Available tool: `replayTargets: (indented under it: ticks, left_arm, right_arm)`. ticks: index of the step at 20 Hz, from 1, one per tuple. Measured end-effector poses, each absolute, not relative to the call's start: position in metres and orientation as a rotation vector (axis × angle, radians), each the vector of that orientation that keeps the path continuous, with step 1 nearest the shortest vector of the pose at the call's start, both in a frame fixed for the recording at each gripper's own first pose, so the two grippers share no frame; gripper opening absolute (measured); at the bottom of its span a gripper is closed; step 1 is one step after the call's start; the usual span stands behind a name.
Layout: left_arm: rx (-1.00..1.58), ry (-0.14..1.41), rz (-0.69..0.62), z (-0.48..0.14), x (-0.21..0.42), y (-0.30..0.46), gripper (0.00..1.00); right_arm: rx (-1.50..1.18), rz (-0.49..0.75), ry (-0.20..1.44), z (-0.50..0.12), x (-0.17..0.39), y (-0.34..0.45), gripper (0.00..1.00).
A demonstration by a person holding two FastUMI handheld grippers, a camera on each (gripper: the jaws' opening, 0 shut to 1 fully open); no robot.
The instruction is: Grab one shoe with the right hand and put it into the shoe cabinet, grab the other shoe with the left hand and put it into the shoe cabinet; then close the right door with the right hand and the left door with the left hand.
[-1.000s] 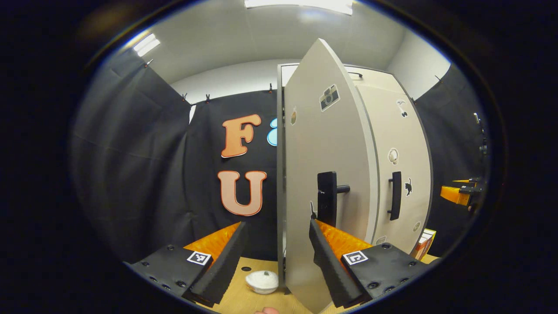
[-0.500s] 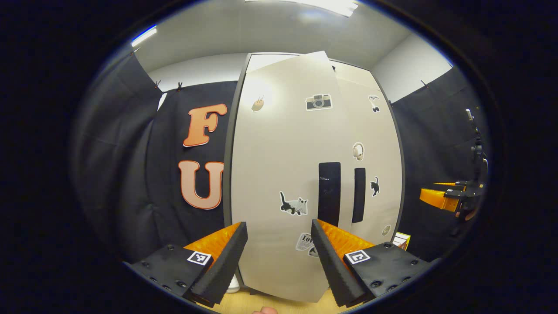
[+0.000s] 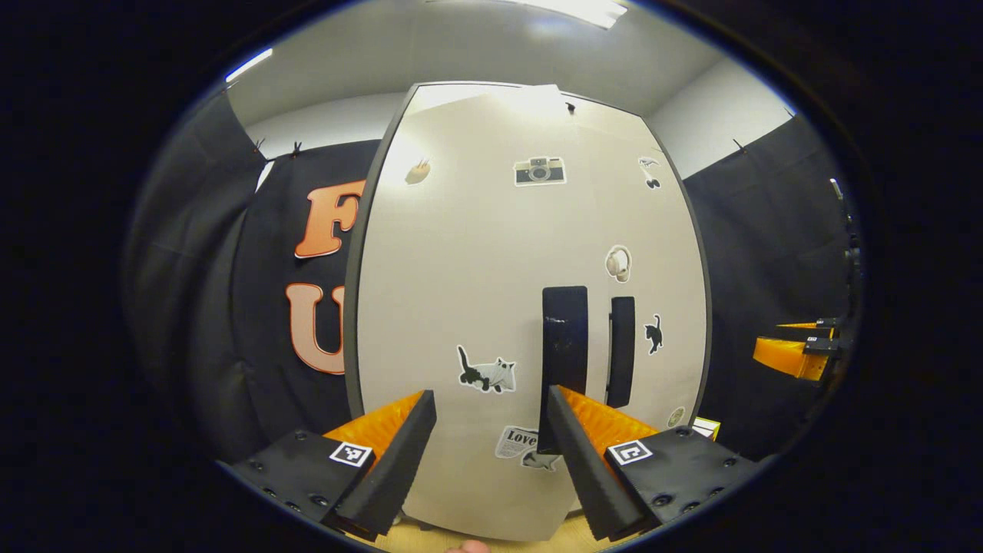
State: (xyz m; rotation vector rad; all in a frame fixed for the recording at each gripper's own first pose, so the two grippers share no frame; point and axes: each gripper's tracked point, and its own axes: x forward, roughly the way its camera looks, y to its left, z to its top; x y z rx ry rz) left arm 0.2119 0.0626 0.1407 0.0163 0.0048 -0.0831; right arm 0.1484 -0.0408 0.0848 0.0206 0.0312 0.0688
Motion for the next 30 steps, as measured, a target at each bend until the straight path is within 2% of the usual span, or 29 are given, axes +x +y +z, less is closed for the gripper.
replayTargets:
  ticks: [12,15,16,21,24,30]
  left_arm:
    - [-0.034,0.024,-0.089,0.127,0.265,0.046,0.96]
    - [-0.023,0.018,-0.072,0.127,0.268,0.046,0.99]
    - [-0.022,0.017,-0.067,0.126,0.269,0.045,0.96]
    - [-0.009,0.027,-0.078,0.123,0.273,0.042,0.96]
    - [0.012,0.068,-0.076,0.117,0.261,0.044,0.97]
    - [0.003,0.002,-0.087,0.143,0.224,0.045,0.96]
  right_arm:
    - [0.015,0.07,0.009,0.093,0.149,-0.038,0.92]
    - [0.021,0.078,0.01,0.092,0.147,-0.035,0.92]
    - [0.021,0.078,0.011,0.093,0.146,-0.035,0.92]
    - [0.025,0.08,0.003,0.097,0.142,-0.032,0.92]
    - [0.023,0.086,0.001,0.099,0.138,-0.029,0.92]
    - [0.052,0.091,0.003,0.097,0.127,-0.025,0.92]
